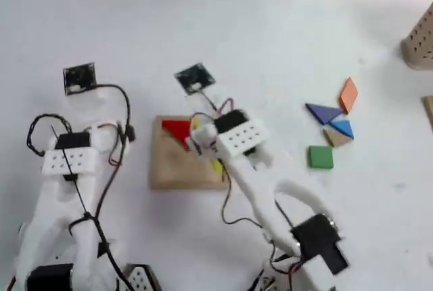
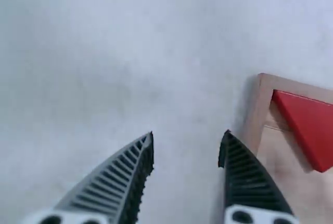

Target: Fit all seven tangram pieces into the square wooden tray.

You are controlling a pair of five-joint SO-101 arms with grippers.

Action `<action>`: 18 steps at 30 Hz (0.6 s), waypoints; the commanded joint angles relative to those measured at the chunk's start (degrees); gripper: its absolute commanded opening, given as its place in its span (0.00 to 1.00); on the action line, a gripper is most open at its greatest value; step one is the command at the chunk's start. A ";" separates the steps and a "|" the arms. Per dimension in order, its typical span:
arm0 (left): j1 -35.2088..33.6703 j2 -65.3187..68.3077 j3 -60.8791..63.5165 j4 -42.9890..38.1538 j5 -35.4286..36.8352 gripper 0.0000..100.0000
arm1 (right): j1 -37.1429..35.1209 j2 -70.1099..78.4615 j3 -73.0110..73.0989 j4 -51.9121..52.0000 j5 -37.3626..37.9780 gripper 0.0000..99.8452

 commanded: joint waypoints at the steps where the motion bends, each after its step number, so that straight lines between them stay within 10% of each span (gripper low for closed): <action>1: -0.57 -1.80 -2.64 -1.23 0.62 0.21 | -3.21 2.86 -4.04 -1.80 -1.32 0.02; 11: -0.40 -1.80 -2.64 -1.23 0.53 0.21 | -3.74 6.37 -5.45 -0.84 -0.44 0.30; 18: -0.22 -1.80 -2.46 -1.23 0.53 0.21 | 0.22 -1.01 -15.38 13.85 2.90 0.30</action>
